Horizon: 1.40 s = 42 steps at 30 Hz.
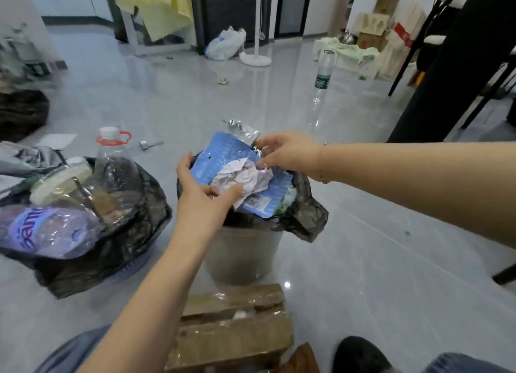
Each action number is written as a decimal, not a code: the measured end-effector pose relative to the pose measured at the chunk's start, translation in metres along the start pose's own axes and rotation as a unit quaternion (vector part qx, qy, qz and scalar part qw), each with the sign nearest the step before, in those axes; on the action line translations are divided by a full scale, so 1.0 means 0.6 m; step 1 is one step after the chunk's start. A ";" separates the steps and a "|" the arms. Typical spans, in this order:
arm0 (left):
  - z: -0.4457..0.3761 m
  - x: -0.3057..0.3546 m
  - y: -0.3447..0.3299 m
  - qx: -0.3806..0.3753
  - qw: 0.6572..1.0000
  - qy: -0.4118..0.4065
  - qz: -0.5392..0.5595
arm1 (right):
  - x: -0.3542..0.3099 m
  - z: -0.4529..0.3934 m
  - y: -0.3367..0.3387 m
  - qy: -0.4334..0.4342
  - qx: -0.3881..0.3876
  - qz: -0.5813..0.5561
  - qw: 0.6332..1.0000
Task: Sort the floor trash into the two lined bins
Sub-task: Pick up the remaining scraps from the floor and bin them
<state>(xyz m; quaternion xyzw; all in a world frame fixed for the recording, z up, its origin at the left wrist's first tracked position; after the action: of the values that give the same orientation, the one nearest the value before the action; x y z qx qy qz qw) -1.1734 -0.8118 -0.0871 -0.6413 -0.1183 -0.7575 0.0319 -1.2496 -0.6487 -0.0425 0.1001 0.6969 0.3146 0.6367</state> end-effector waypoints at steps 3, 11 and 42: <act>-0.002 -0.007 -0.002 0.031 0.980 -0.017 -0.196 | 0.025 -0.004 -0.027 0.002 -0.049 0.075 0.996; -0.022 0.002 -0.001 0.109 0.895 -0.057 -0.428 | 0.003 0.070 -0.028 0.130 -0.015 0.269 0.954; -0.025 0.028 -0.019 -0.125 0.929 -0.091 -0.337 | -0.010 0.128 -0.018 0.251 -0.059 0.227 0.939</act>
<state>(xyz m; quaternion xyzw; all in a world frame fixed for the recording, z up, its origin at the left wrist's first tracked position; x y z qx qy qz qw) -1.1930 -0.8022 -0.0742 -0.6285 -0.2339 -0.6710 -0.3162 -1.1730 -0.6364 -0.0427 0.1357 0.7730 0.5063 0.3574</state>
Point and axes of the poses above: each hand's wrist, its own z-axis away from the middle knuckle, its own y-axis out of the back of the hand, x = y × z, the point moved 8 cm from there along -z, towards the middle knuckle, and after that the axes turned 12 degrees about y, right-handed, at the moved point
